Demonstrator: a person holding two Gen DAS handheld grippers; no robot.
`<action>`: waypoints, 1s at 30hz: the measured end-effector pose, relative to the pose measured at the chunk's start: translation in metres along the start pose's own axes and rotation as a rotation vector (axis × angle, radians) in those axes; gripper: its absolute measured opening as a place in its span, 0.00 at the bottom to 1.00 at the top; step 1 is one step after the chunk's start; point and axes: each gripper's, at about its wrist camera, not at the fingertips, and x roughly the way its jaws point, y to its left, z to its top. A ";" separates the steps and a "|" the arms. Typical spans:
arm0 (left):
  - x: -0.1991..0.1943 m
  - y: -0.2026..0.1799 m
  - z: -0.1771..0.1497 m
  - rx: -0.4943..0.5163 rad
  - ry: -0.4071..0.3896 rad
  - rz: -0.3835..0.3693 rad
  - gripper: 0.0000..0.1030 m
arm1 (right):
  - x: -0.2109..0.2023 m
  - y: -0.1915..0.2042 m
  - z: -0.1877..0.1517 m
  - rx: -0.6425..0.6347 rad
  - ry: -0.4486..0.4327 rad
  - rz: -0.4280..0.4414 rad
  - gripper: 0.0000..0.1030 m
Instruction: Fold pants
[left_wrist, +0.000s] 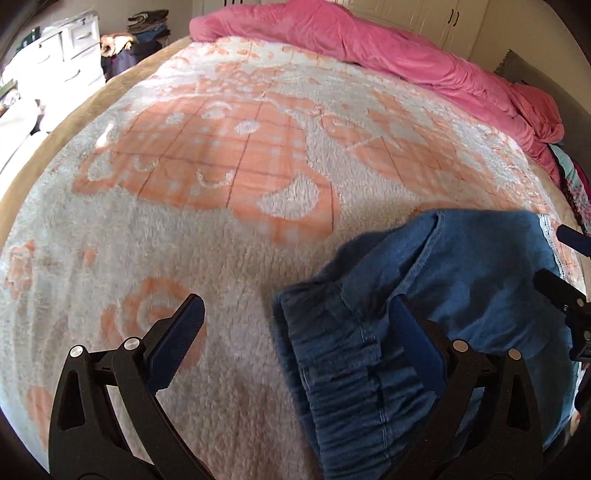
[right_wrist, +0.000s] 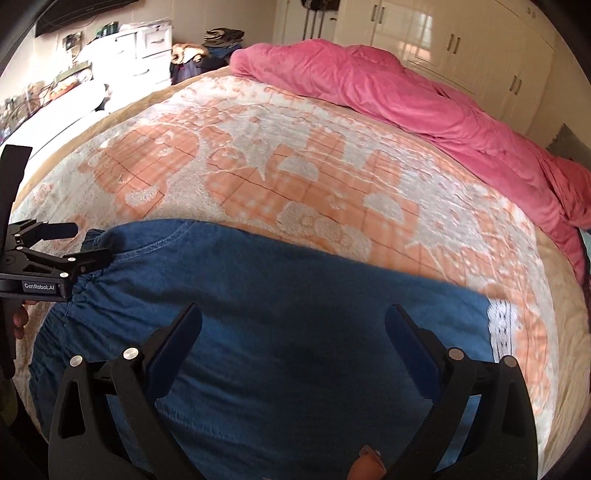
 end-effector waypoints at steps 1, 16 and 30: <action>0.001 0.001 0.002 -0.005 -0.016 0.008 0.91 | 0.004 0.002 0.003 -0.019 0.002 0.001 0.96; 0.020 -0.016 0.009 0.107 0.015 -0.053 0.36 | 0.065 0.007 0.033 -0.165 0.092 -0.013 0.96; -0.023 -0.017 0.009 0.132 -0.114 -0.136 0.29 | 0.090 0.036 0.036 -0.375 0.038 -0.032 0.95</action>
